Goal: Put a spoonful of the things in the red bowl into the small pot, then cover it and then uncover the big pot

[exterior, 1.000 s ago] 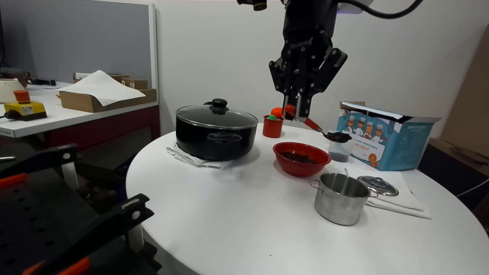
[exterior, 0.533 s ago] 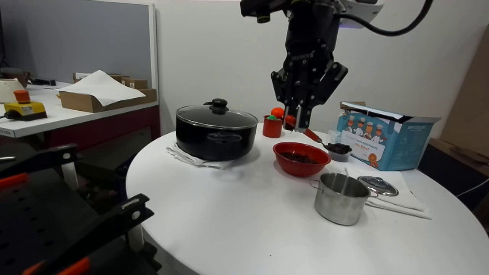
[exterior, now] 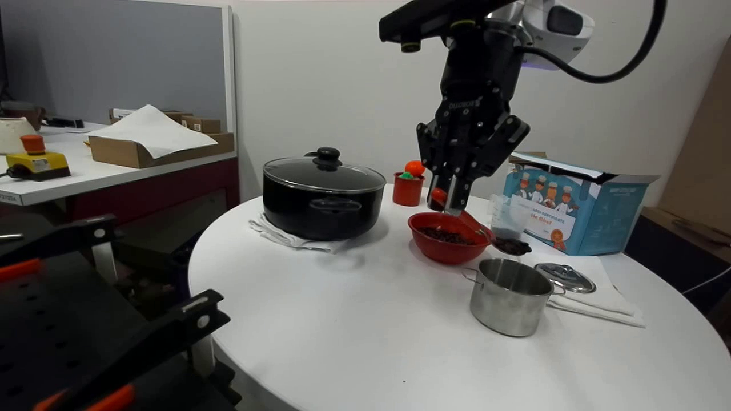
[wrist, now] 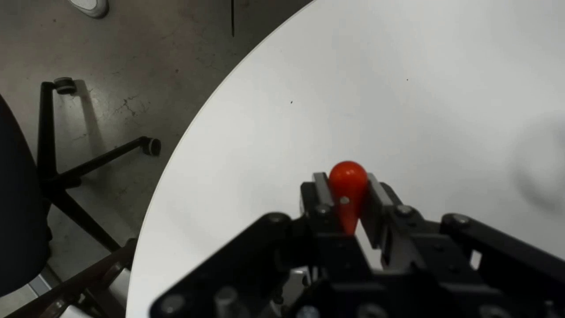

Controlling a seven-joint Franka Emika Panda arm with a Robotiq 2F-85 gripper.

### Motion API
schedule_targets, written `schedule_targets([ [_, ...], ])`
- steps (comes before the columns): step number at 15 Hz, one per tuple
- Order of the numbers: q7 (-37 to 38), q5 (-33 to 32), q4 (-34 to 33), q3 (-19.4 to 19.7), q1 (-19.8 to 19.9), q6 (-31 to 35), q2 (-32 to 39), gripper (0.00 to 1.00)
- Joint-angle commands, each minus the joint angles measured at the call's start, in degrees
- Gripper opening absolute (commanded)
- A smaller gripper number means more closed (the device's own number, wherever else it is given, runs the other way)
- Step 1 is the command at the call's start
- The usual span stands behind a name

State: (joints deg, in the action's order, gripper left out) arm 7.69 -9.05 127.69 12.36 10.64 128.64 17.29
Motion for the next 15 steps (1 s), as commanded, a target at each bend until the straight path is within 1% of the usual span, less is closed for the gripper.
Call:
schedule_targets([
  [1, -1.9, 2.8, -4.0, -0.2, 0.9, -3.9, 3.0, 0.11],
  [6, -4.4, 6.5, -8.5, -0.8, 2.2, -8.9, 6.5, 0.11],
  [10, -7.5, 10.7, -13.8, -1.7, 3.6, -15.1, 9.8, 0.11],
  [15, -8.8, 14.0, -21.2, -2.1, 5.5, -21.1, 13.8, 0.11],
])
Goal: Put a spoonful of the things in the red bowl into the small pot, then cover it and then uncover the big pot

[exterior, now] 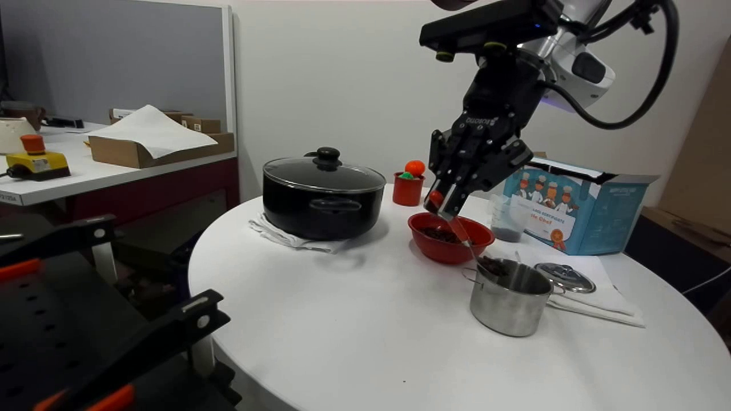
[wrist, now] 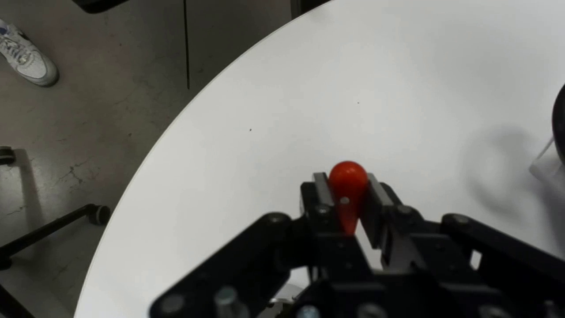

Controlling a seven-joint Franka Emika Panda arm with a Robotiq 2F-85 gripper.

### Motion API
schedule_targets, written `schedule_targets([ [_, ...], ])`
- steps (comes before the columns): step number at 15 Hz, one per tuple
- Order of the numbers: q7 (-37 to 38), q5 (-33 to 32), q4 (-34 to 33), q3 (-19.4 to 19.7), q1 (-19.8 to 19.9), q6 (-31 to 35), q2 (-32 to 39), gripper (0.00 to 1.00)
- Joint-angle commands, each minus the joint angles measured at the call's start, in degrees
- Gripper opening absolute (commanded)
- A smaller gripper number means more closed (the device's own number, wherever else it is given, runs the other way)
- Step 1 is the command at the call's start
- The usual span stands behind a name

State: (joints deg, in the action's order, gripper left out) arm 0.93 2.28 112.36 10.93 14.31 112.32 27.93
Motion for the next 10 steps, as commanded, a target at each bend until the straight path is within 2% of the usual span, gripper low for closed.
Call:
schedule_targets([
  [1, -2.3, 3.4, -7.2, -0.8, 2.3, -6.0, 3.9, 0.11],
  [10, -8.5, 10.5, -18.2, -2.1, 7.8, -22.2, 10.0, 0.11],
])
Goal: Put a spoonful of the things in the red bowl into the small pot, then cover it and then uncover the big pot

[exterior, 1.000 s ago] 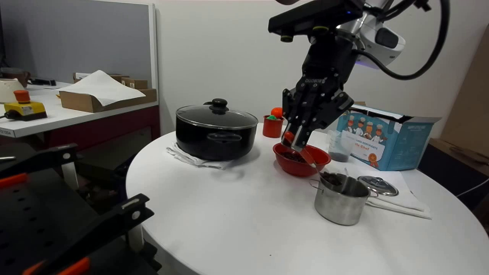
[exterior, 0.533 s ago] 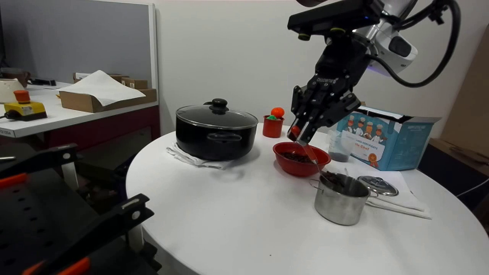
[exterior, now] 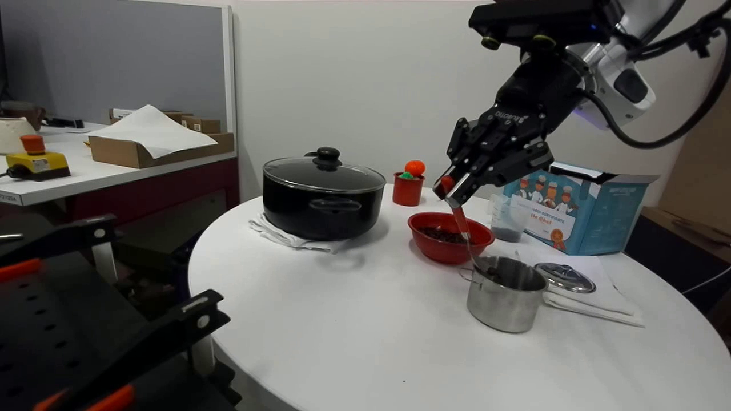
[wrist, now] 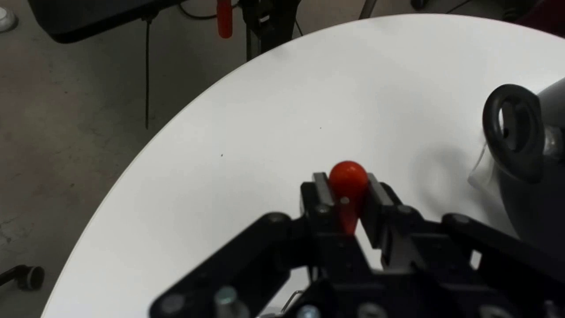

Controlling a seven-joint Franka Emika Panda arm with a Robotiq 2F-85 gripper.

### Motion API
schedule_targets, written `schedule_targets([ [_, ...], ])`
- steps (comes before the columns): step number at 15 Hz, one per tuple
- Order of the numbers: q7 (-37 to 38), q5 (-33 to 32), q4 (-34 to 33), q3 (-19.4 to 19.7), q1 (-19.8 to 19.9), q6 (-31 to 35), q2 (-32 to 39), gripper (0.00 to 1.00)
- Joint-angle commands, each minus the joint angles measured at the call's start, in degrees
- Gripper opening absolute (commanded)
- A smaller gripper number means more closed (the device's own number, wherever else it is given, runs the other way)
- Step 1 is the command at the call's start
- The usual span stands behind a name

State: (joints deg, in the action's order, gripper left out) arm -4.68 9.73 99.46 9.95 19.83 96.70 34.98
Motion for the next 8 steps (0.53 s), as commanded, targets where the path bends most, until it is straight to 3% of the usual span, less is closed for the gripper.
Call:
schedule_targets([
  [1, -3.6, 4.0, -6.4, -1.3, 2.9, -8.6, 3.5, 0.11],
  [6, -4.8, 7.4, -11.1, -1.3, 4.9, -14.7, 5.8, 0.11],
  [8, -4.2, 7.1, -11.2, -0.8, 4.5, -13.3, 5.1, 0.11],
])
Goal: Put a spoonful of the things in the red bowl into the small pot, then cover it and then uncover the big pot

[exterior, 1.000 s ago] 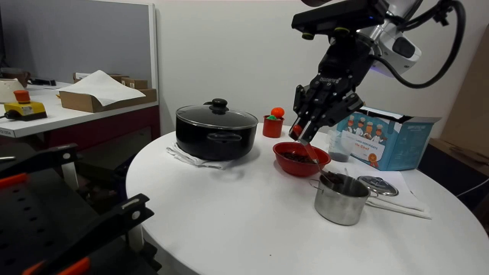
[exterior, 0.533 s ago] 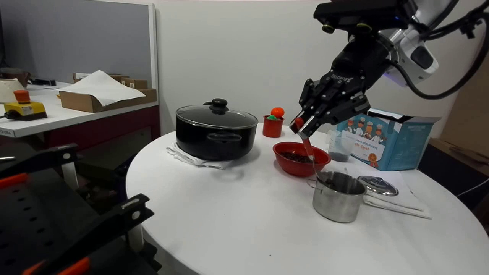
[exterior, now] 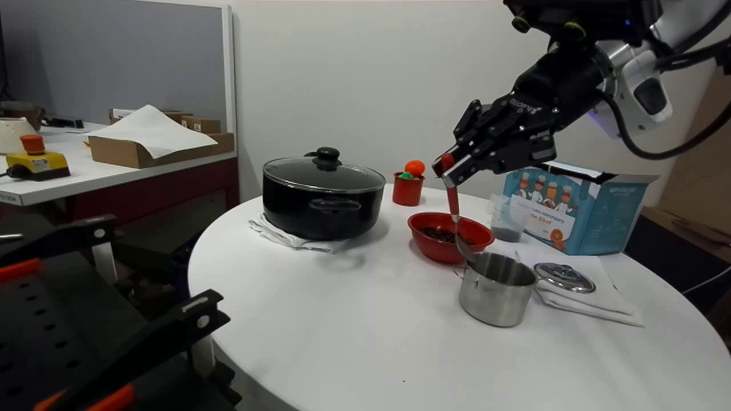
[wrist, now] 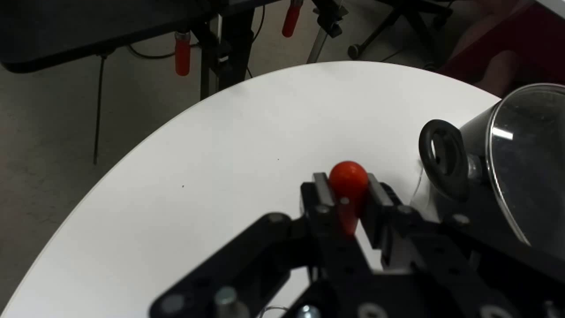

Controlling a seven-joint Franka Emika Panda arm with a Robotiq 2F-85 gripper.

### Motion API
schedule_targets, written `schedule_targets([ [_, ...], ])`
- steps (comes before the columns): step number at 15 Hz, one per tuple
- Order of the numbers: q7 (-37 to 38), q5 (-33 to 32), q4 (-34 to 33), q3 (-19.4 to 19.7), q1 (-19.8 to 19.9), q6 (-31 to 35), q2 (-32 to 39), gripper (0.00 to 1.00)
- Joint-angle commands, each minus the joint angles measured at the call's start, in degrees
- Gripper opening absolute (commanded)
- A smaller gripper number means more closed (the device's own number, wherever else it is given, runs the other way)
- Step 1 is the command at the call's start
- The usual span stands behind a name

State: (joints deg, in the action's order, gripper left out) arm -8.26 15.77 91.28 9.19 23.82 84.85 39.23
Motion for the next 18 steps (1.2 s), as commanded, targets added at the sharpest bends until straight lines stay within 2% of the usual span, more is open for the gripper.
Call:
schedule_targets([
  [1, -0.2, 0.2, -2.6, 0.2, -0.1, -0.1, 0.0, 0.11],
  [6, -1.1, -6.2, 3.2, -0.2, -5.3, 9.6, -7.3, 0.11],
  [12, -5.9, -12.7, 13.0, -4.3, -12.2, 15.1, -14.9, 0.11],
  [18, -4.9, -16.8, 17.8, -5.9, -16.3, 24.0, -14.4, 0.11],
])
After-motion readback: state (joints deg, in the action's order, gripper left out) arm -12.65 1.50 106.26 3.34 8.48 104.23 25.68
